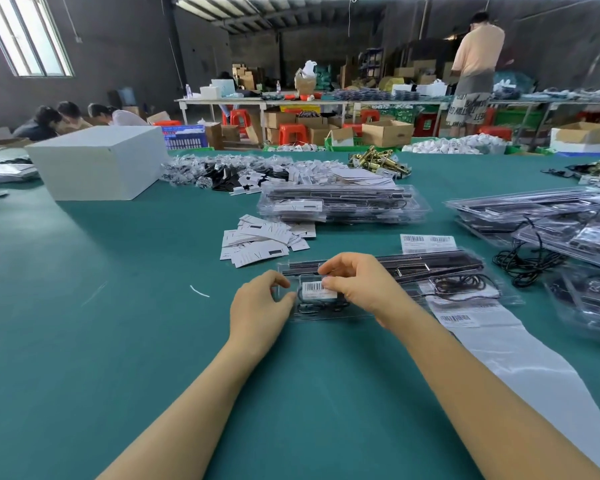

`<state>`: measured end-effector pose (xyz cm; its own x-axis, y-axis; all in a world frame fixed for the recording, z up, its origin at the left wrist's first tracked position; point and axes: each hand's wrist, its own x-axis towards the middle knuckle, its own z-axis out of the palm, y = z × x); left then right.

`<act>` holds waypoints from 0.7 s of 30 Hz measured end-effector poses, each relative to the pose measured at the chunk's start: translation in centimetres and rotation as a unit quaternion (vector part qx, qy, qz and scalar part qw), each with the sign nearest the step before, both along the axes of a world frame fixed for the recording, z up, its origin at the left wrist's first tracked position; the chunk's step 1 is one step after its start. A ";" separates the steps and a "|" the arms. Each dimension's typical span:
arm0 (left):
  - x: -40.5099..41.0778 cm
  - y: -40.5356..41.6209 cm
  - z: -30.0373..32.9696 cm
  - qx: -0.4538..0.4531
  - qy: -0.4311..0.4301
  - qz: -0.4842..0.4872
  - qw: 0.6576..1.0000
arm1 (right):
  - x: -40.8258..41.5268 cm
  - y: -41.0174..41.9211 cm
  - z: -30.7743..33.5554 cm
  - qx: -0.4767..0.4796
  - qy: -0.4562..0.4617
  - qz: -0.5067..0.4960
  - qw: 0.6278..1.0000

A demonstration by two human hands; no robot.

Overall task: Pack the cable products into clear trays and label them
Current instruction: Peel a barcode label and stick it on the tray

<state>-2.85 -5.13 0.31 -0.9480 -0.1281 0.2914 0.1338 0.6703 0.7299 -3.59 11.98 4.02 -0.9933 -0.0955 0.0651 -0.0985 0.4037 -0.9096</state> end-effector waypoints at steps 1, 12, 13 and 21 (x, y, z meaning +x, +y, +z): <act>0.0 0.0 0.0 0.002 -0.001 0.000 1.000 | 0.0 -0.1 -0.3 0.023 0.010 0.002 1.000; -0.1 1.4 0.4 0.065 0.019 -0.087 0.994 | -0.2 0.4 -0.3 -0.001 0.050 0.028 0.998; 0.0 1.5 0.5 0.073 0.027 -0.097 0.992 | -0.2 0.6 -0.1 0.001 0.053 0.030 0.998; 0.6 2.4 0.8 0.020 0.112 -0.067 0.991 | -0.4 1.6 1.2 0.135 0.089 -0.015 0.987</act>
<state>-2.25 -2.76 1.09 -0.8698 -0.0212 0.4929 0.3807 0.6066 0.6979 -3.96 13.63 5.19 -0.9711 -0.1047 0.2144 -0.2313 0.6338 -0.7381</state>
